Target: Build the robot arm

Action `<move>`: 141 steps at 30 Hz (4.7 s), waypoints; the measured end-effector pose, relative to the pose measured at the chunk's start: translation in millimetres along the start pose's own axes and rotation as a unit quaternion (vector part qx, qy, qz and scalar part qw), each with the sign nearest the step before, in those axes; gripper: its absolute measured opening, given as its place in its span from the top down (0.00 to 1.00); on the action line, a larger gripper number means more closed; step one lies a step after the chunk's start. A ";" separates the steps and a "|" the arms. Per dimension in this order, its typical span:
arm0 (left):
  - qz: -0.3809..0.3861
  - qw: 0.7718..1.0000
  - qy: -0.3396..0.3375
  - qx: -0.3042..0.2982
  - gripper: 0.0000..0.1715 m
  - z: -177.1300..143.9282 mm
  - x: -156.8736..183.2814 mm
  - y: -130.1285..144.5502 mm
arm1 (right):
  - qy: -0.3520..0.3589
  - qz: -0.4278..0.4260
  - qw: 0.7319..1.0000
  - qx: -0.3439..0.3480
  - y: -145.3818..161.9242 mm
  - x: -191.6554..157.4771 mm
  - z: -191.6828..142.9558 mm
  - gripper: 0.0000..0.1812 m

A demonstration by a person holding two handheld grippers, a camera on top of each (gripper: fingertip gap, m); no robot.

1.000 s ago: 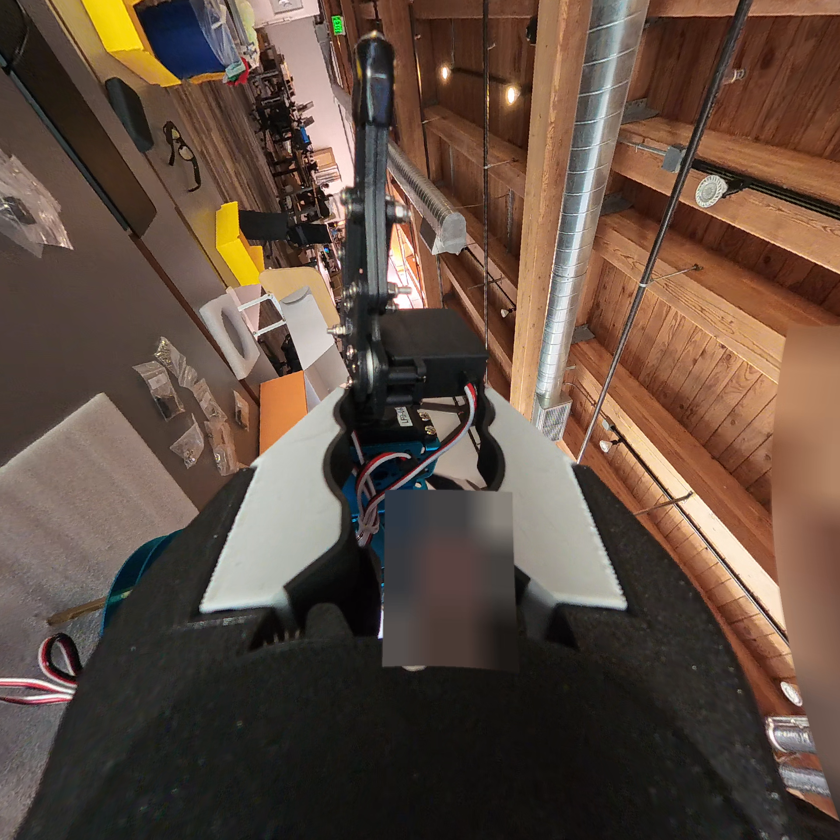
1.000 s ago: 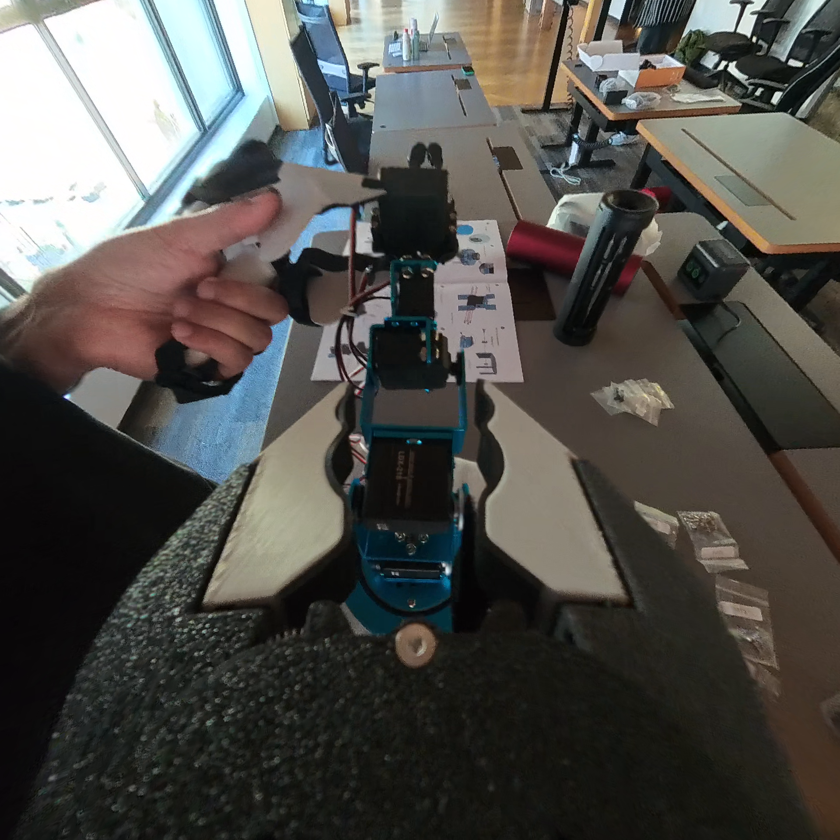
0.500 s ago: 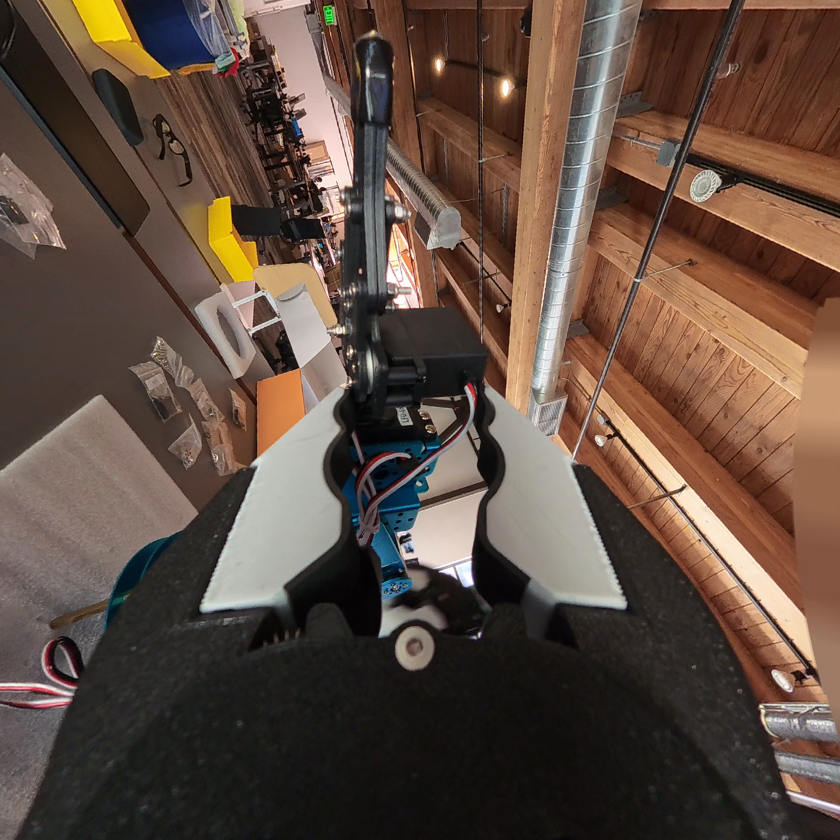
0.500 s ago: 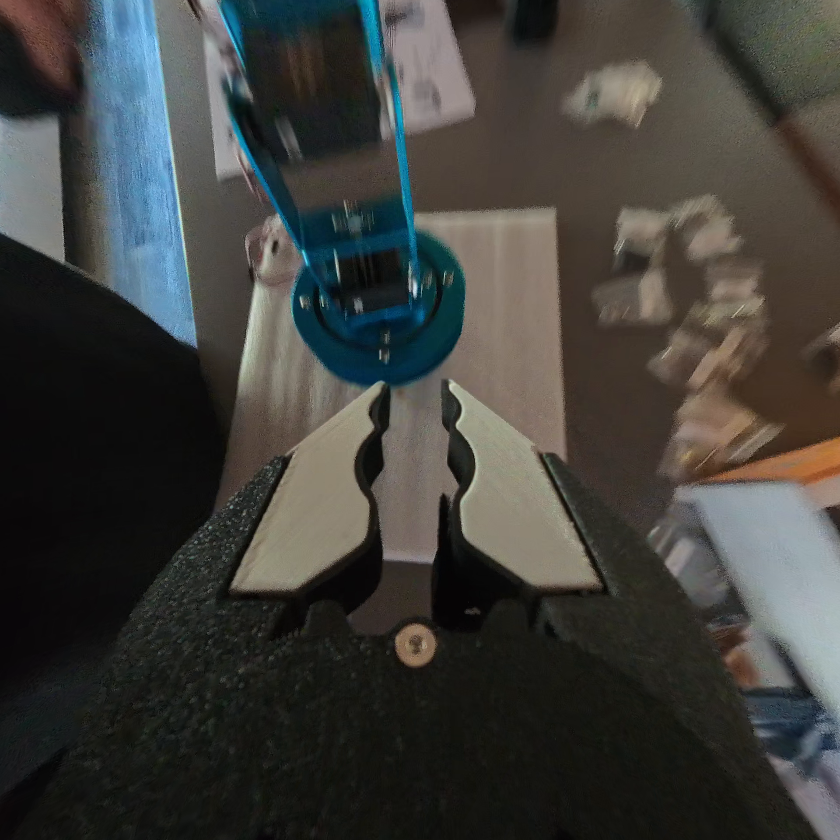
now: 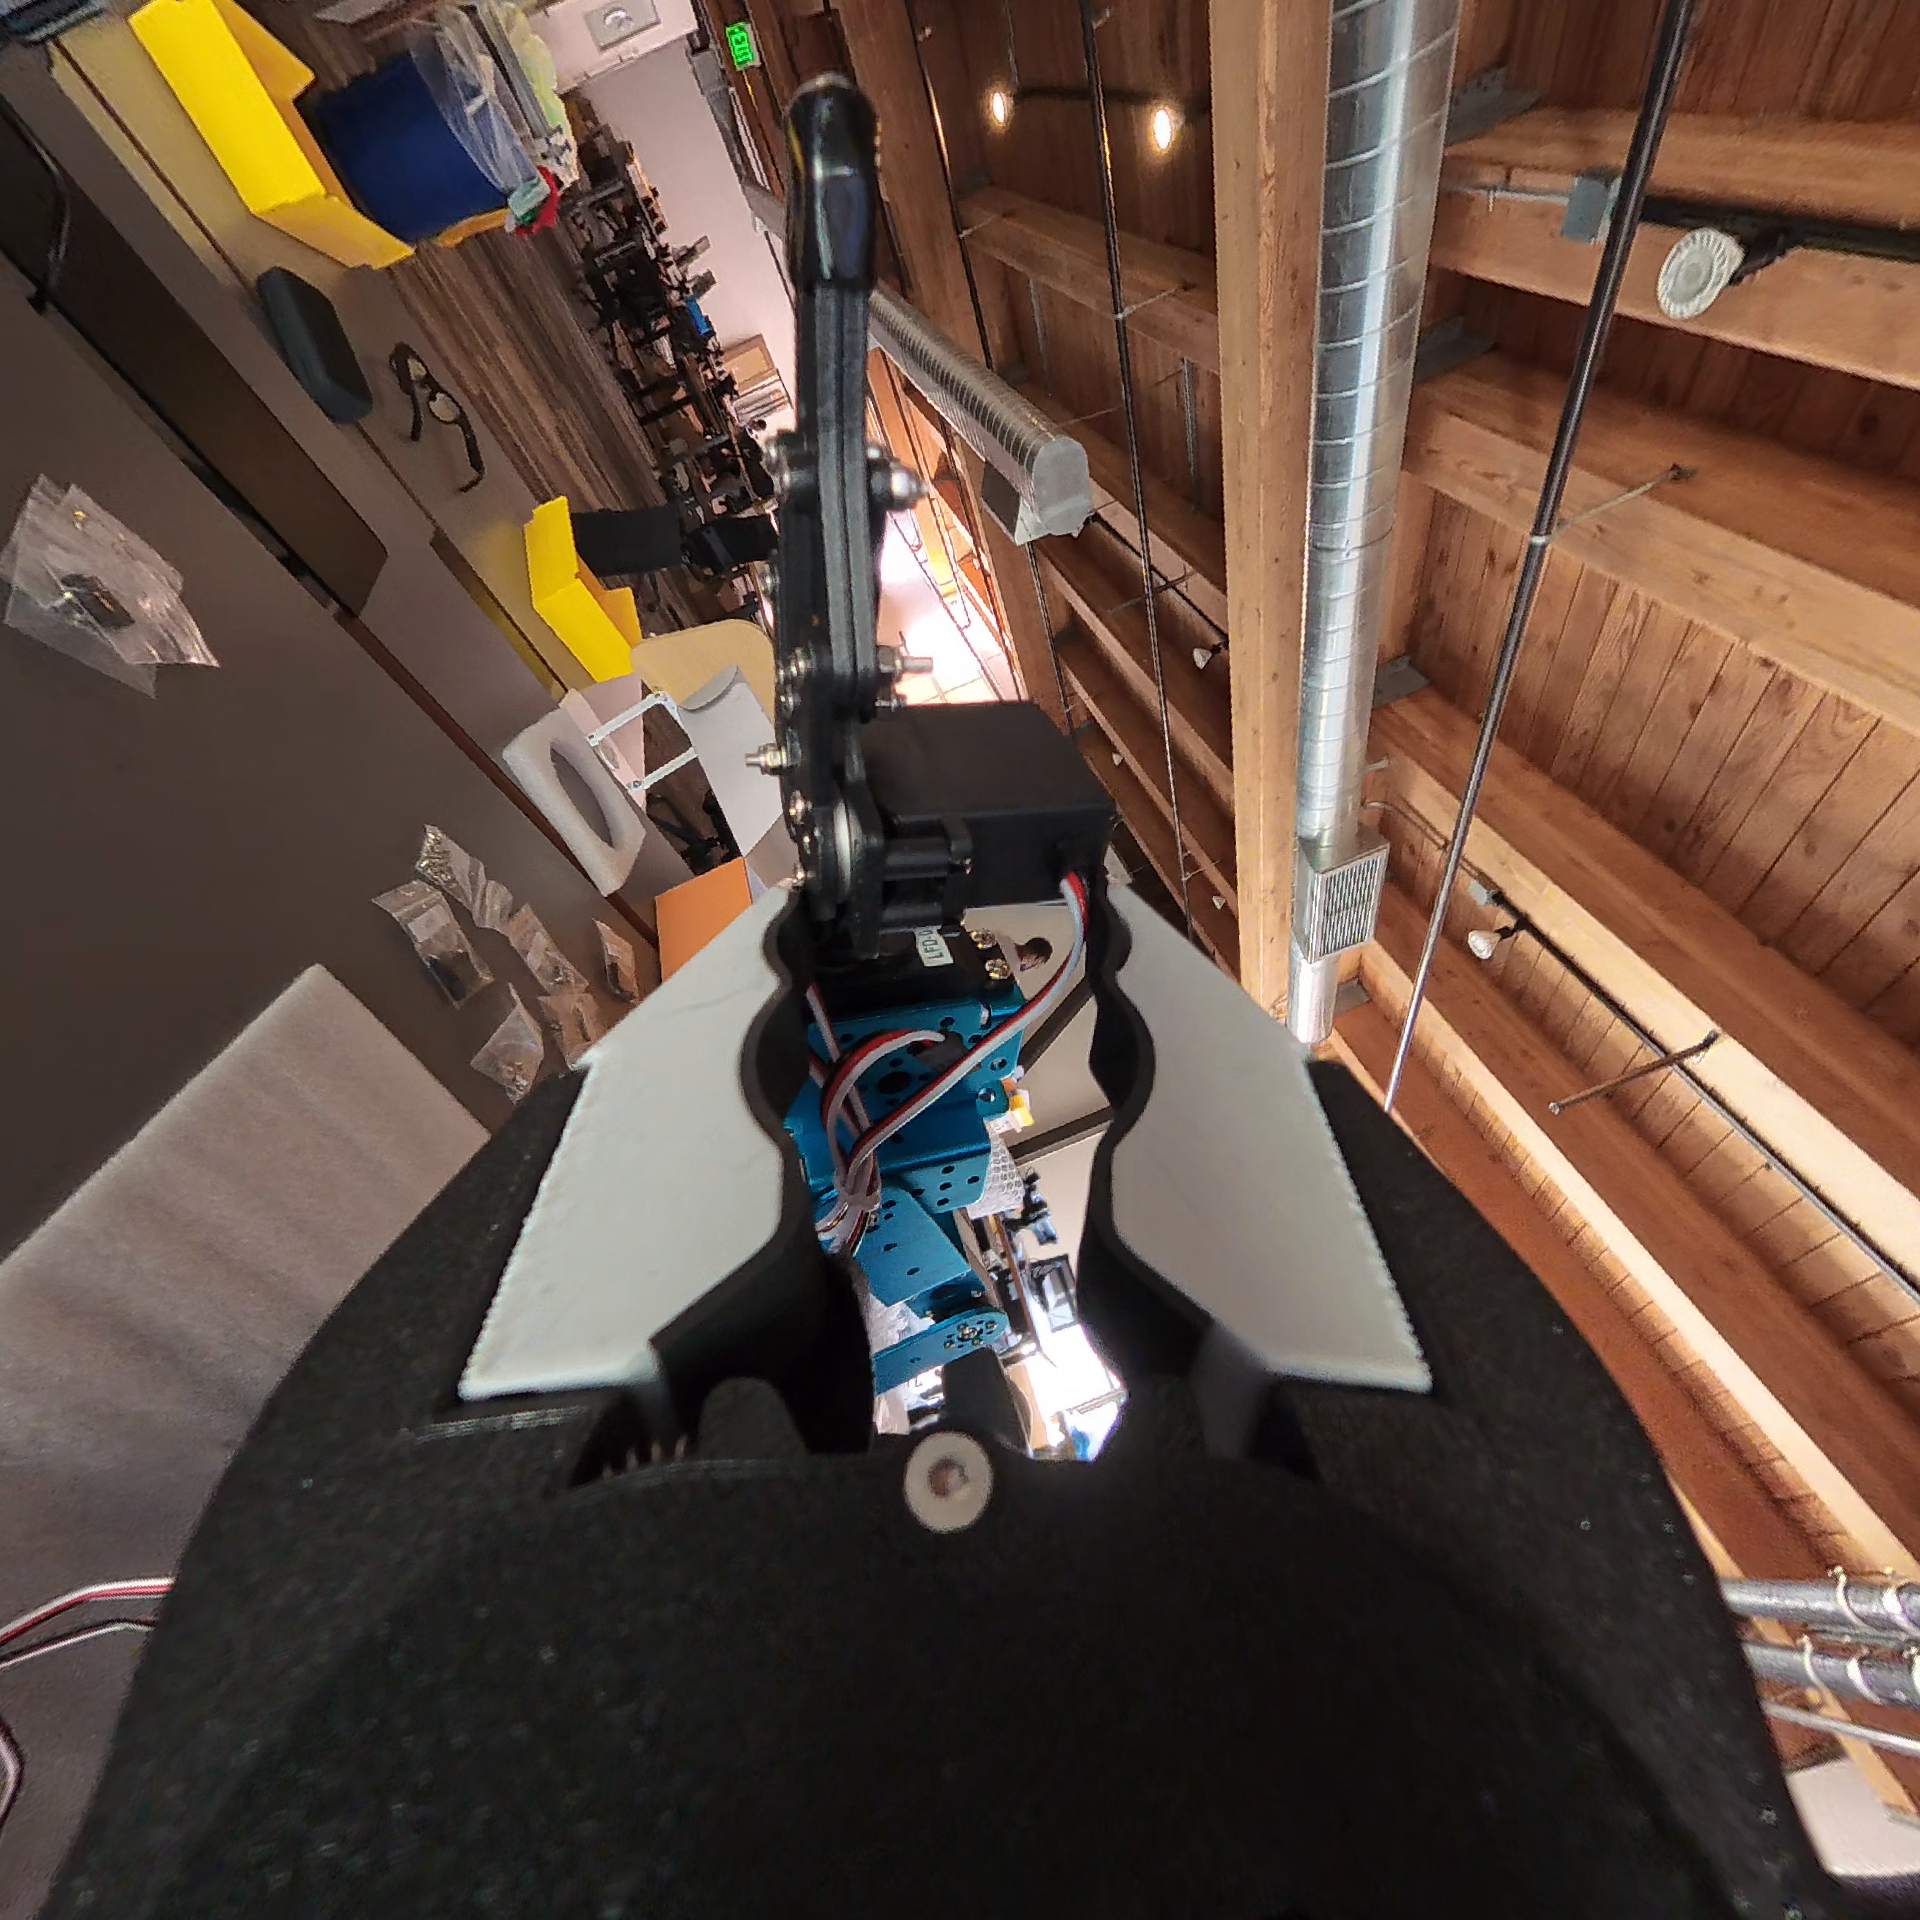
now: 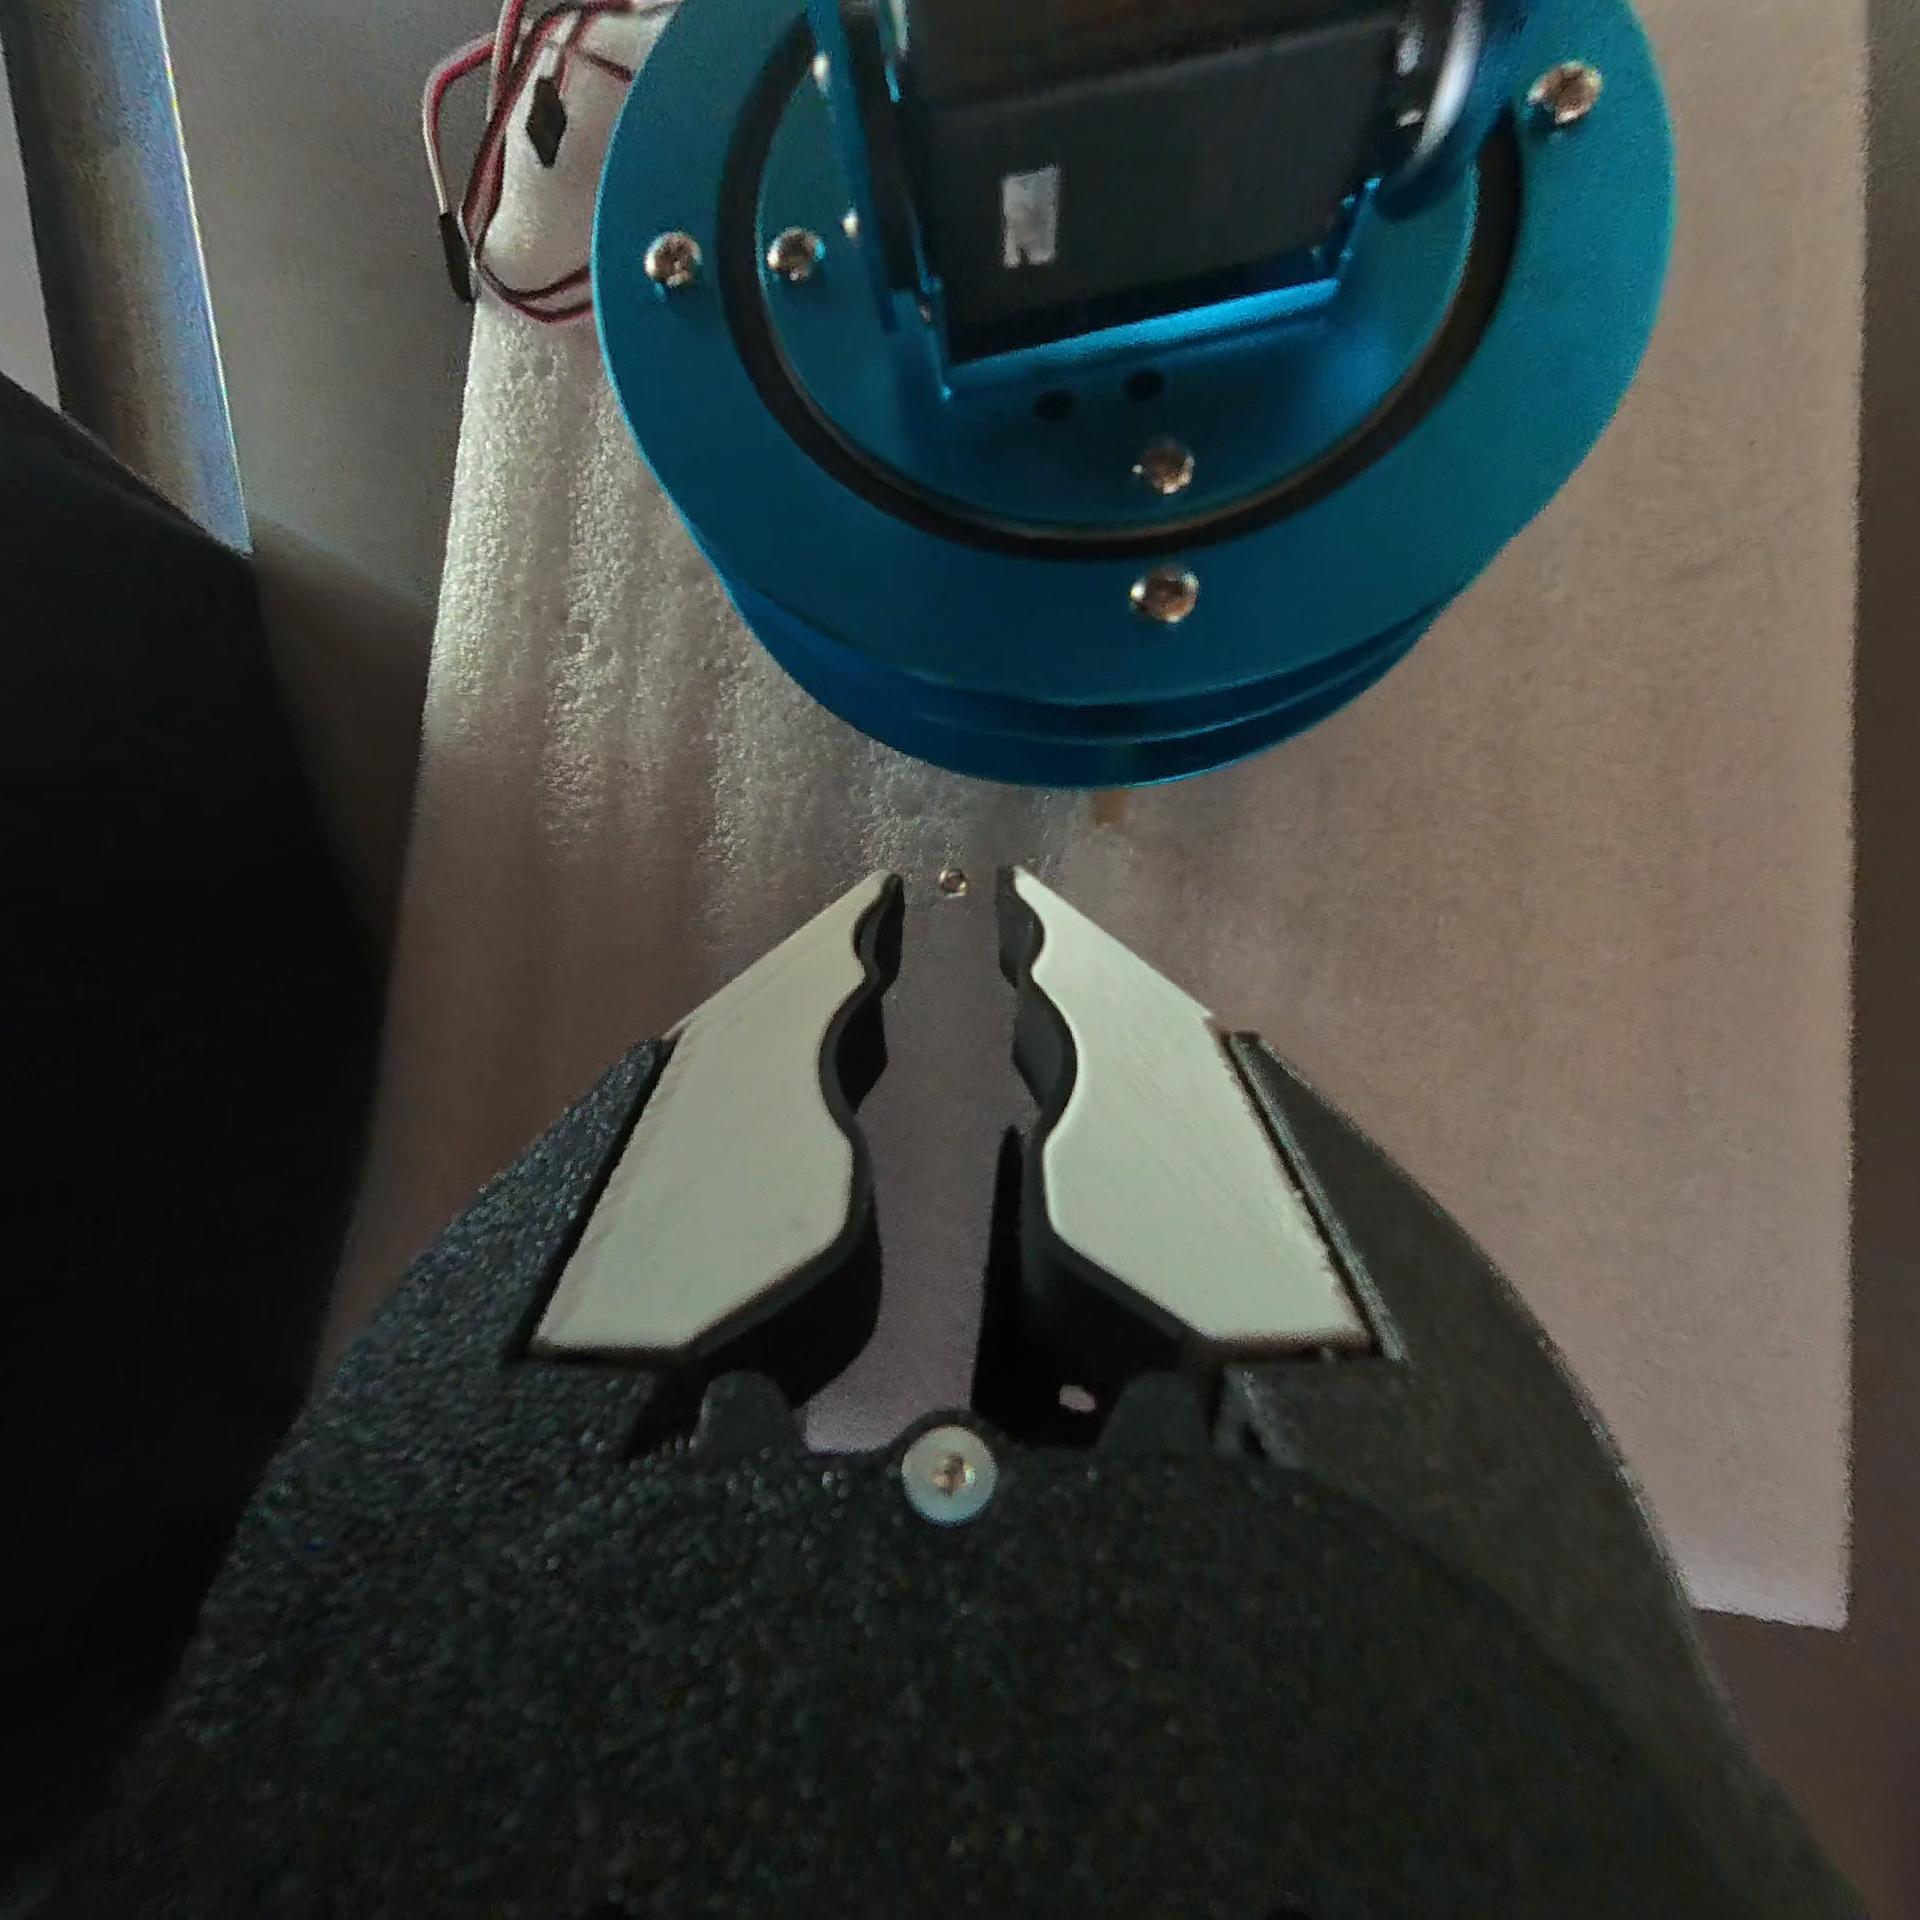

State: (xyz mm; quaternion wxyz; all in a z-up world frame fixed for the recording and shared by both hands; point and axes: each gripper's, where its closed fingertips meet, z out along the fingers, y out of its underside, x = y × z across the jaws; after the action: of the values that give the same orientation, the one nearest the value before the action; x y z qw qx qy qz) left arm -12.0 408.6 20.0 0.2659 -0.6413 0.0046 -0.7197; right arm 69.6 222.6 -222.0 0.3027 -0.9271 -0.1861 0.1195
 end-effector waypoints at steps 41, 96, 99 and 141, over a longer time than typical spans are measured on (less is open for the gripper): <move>-0.032 0.999 0.021 0.002 0.70 -4.0 0.1 -0.8 | -0.018 -0.216 0.956 0.196 -285.7 -3.5 -118.2 1.00; -0.041 0.997 0.027 -0.052 0.70 10.7 -5.6 -5.7 | 0.219 0.215 0.950 0.051 30.0 -27.5 -9.3 0.89; -0.025 0.998 0.021 -0.047 0.70 7.7 -3.1 -6.2 | 0.225 0.185 0.956 0.021 29.6 -13.3 -11.0 0.90; -0.054 0.995 0.047 -0.065 0.69 19.8 -10.7 -11.7 | 0.139 0.044 0.989 0.032 -96.3 -35.7 85.6 0.94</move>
State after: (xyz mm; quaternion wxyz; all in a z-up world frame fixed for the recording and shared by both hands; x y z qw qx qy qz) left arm 2.3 429.4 17.8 0.1835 -0.6222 0.0293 -0.7605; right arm -17.5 324.0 -227.3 0.3496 -0.9318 -0.0970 0.0086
